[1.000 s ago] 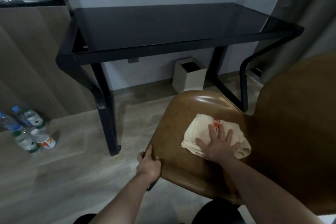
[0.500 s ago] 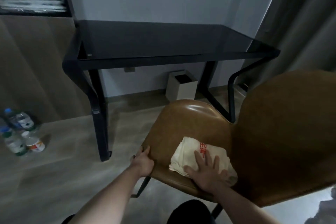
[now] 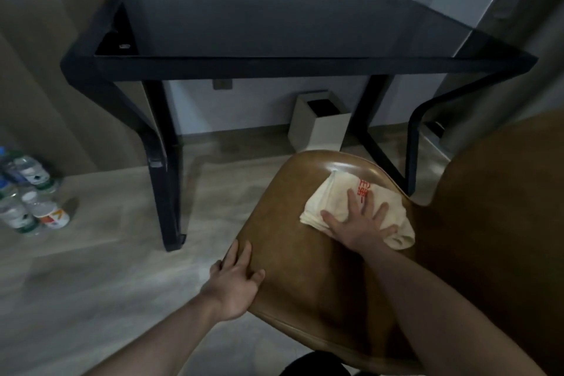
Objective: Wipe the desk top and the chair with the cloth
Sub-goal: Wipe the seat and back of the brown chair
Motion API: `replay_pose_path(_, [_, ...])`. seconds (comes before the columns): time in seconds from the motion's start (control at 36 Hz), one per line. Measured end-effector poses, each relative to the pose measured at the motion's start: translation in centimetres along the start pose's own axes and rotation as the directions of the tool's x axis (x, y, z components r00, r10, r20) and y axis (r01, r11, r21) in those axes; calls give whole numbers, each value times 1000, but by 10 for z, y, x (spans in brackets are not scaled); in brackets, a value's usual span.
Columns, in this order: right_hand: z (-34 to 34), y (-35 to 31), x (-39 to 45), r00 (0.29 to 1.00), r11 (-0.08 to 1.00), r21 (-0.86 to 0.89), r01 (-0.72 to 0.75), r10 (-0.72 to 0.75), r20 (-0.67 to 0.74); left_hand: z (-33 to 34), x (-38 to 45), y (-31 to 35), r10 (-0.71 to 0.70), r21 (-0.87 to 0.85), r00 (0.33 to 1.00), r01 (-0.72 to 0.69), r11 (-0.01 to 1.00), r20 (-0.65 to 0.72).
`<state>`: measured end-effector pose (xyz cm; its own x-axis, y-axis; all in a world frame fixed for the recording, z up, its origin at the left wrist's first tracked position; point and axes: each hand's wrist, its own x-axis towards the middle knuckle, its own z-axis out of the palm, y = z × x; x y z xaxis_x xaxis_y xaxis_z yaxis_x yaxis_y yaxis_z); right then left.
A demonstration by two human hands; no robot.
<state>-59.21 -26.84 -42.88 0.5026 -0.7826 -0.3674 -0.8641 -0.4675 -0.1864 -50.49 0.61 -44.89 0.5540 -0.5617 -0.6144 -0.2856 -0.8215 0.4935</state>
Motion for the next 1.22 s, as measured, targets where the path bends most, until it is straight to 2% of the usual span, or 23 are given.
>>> replay_pose_path(0.22, [-4, 9, -21, 999, 999, -11, 46, -46, -7, -3, -4, 6, -8, -19, 1000, 7, 1000, -5])
replay_pose_path(0.44, [21, 28, -106, 986, 990, 33, 138, -141, 91, -5, -26, 8, -4, -120, 998, -3, 993, -57])
replay_pose_path(0.67, [38, 7, -156, 956, 979, 100, 176, -194, 221, -5, -40, 11, 1, -158, 997, -14, 987, -80])
replay_pose_path(0.83, [38, -12, -135, 945, 977, 36, 208, -210, 250, -1, -29, 8, 1, -149, 994, -16, 989, -105])
replay_pose_path(1.03, [35, -52, -62, 964, 967, -41, 251, -245, 101, 4, -10, 0, 18, -120, 992, -33, 992, -128])
replay_pose_path(1.22, [20, -83, -7, 976, 975, -62, 212, -208, 67, 2, -7, 1, 20, -82, 990, -32, 996, -137])
